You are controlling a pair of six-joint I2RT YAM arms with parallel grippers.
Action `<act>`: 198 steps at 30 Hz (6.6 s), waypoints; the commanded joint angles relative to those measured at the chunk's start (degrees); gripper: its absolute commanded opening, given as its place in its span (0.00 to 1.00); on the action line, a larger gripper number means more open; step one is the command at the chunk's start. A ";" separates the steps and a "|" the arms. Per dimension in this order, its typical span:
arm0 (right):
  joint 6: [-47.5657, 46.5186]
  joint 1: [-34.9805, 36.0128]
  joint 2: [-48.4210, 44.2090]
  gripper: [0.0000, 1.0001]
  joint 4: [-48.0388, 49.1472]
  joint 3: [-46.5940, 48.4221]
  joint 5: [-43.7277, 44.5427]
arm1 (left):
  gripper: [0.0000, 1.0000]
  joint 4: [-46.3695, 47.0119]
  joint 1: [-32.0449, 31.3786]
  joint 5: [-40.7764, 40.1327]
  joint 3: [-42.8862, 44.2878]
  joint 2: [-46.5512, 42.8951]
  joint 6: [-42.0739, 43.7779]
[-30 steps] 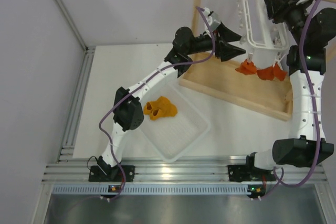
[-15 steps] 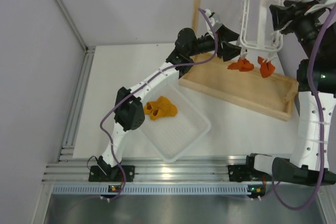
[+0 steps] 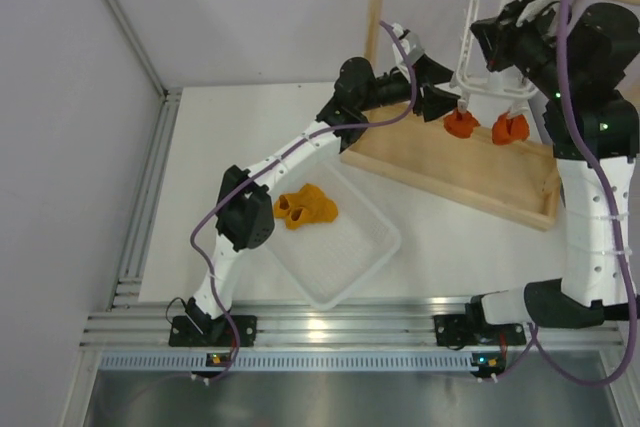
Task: Clip the socks to the hanger
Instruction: Open the clamp at the hanger.
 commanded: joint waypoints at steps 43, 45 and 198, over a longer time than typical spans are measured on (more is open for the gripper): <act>-17.19 8.11 -3.46 0.21 -16.44 4.00 41.58 | 0.76 0.95 -0.05 -2.01 1.59 -3.71 2.31; -16.04 7.68 -6.18 0.30 -13.64 0.49 39.38 | 0.76 1.21 -0.05 -2.10 1.68 -3.71 2.31; 16.84 -14.29 -26.85 0.00 23.74 -42.33 10.90 | 0.62 14.40 -6.29 -8.87 -19.24 -11.27 8.73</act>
